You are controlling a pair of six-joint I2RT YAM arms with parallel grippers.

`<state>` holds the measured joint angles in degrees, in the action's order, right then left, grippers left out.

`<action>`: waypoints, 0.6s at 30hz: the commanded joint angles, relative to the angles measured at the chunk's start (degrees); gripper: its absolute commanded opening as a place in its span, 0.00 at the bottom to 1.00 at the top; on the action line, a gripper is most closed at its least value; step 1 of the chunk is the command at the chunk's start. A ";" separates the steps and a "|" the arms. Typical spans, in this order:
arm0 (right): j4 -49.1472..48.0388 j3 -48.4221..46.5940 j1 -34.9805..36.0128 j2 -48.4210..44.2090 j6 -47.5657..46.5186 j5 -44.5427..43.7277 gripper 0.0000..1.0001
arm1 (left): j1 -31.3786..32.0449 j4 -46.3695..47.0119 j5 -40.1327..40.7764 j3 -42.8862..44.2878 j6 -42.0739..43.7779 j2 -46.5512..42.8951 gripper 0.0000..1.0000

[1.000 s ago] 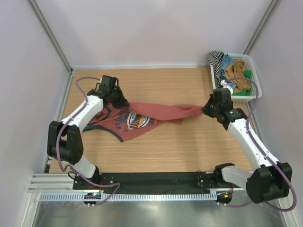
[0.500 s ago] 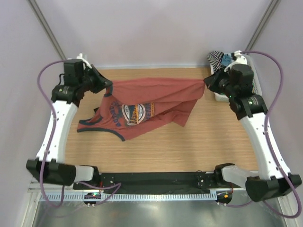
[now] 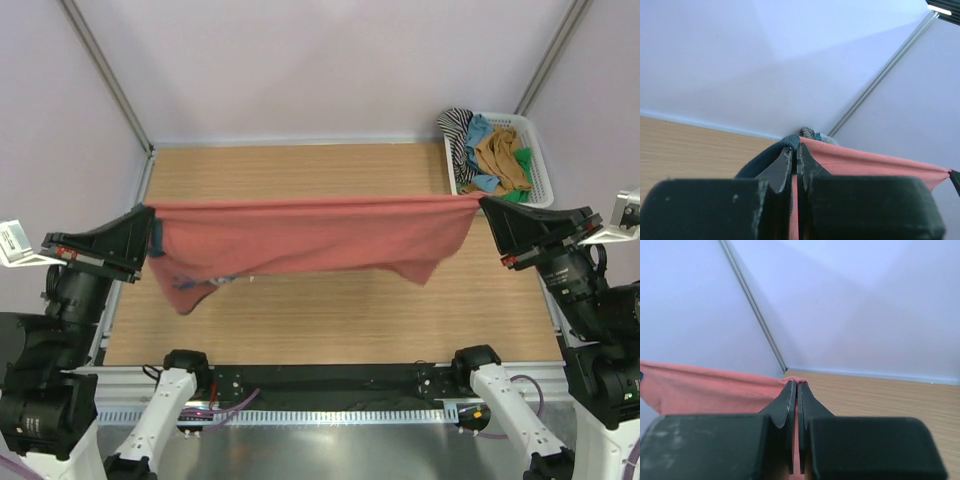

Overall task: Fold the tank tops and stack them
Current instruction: Flatten the tank top out

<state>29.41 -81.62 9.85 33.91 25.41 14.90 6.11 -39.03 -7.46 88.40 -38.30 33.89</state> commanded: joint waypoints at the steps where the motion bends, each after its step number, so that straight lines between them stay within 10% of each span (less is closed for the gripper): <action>1: -0.85 0.33 -0.27 4.66 -1.59 -2.24 0.01 | -0.04 2.82 4.05 -0.61 1.74 5.91 0.00; 9: -0.31 -6.08 -0.35 21.61 -2.21 -7.42 0.01 | -0.13 9.67 -6.33 0.62 -4.14 24.71 0.00; 18: 2.49 -24.69 -0.27 35.25 -1.06 -7.51 0.01 | -0.57 5.37 -3.18 22.22 0.94 35.99 0.00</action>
<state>32.75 -96.23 9.65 71.88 24.34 8.71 5.87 -36.86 -12.16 99.77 -40.66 76.51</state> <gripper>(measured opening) 0.059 0.012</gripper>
